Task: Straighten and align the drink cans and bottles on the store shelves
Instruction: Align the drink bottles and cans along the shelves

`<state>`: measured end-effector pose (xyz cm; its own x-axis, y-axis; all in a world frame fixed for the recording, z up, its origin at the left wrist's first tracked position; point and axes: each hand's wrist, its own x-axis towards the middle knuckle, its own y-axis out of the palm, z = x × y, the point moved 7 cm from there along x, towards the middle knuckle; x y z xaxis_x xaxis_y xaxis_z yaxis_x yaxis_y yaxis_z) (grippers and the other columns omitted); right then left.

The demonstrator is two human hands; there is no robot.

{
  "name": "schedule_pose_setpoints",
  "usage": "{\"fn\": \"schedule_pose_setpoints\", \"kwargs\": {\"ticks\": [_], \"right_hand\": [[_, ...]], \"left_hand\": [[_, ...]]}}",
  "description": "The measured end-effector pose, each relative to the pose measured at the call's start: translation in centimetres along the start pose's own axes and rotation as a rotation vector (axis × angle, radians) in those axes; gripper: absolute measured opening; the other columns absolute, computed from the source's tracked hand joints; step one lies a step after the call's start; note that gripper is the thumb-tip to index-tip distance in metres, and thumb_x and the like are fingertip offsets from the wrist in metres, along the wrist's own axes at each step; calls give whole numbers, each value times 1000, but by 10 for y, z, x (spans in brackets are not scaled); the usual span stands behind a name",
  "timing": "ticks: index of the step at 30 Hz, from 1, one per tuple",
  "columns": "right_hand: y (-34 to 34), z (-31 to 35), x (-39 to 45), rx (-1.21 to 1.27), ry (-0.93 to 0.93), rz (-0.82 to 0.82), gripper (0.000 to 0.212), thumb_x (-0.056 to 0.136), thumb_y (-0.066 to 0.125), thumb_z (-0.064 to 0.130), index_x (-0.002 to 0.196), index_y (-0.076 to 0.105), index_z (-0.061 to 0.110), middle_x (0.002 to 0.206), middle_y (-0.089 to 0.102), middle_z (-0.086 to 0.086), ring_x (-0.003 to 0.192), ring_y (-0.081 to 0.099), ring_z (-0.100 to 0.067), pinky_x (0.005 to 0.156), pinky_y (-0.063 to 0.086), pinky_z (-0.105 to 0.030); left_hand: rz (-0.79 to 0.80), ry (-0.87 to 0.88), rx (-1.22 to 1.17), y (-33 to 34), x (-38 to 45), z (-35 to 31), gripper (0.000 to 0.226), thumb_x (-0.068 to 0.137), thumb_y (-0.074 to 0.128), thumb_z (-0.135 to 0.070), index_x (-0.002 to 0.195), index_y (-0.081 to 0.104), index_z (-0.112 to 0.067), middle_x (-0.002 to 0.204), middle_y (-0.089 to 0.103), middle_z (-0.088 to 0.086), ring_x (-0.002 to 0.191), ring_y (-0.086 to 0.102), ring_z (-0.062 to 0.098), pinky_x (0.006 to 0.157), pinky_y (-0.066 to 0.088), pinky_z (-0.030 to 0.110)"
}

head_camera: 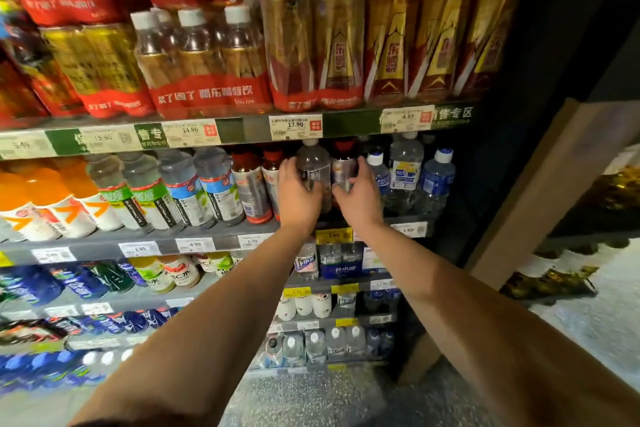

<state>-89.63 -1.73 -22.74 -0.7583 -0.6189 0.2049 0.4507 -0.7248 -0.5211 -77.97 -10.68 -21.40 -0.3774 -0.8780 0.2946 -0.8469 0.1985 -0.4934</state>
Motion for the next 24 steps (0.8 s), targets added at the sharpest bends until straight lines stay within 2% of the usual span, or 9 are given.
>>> {"fn": "schedule_pose_setpoints", "kwargs": {"ticks": [2,6,9,12,18,22,24], "right_hand": [[-1,-2,7,-31,-5,25,80,89,67,23,152,21,7,146,45,-14,129,49,-31,100,45,-38],[1,4,13,-103,-44,46,76,87,70,28,147,28,7,143,44,-14,122,53,-33,92,48,-38],[6,8,17,-139,-51,65,67,86,71,29,137,34,6,146,32,-13,119,55,-34,85,48,-34],[4,9,22,-184,-17,68,65,86,72,29,135,36,5,144,29,-13,115,57,-34,79,45,-31],[7,8,28,-207,7,64,63,83,75,28,129,39,4,140,32,-14,114,57,-35,79,45,-30],[5,7,30,-109,43,55,69,80,77,23,132,36,3,137,43,-15,121,53,-34,91,48,-38],[3,6,30,-80,54,35,67,80,77,20,131,37,3,136,44,-13,118,55,-32,84,48,-34]], "left_hand": [[-10,12,49,1,2,-1,64,84,66,-11,142,39,-3,143,43,14,135,39,27,113,33,39],[21,66,149,3,7,-4,55,79,71,-12,128,48,-6,126,52,12,122,48,30,104,42,42],[37,70,196,2,11,-7,53,78,73,-15,124,48,-4,124,48,14,119,49,32,100,44,44],[44,77,241,-3,15,-9,51,80,75,-18,122,50,-3,125,44,14,113,52,32,92,45,39],[28,131,214,-12,14,-3,58,77,80,-25,123,51,-7,122,44,10,111,54,29,92,46,36],[15,181,190,-16,9,-5,61,74,81,-29,123,48,-14,120,53,7,111,54,26,84,51,39],[20,188,180,-17,8,-4,60,72,82,-32,119,46,-18,117,61,3,108,58,23,79,53,39]]}}
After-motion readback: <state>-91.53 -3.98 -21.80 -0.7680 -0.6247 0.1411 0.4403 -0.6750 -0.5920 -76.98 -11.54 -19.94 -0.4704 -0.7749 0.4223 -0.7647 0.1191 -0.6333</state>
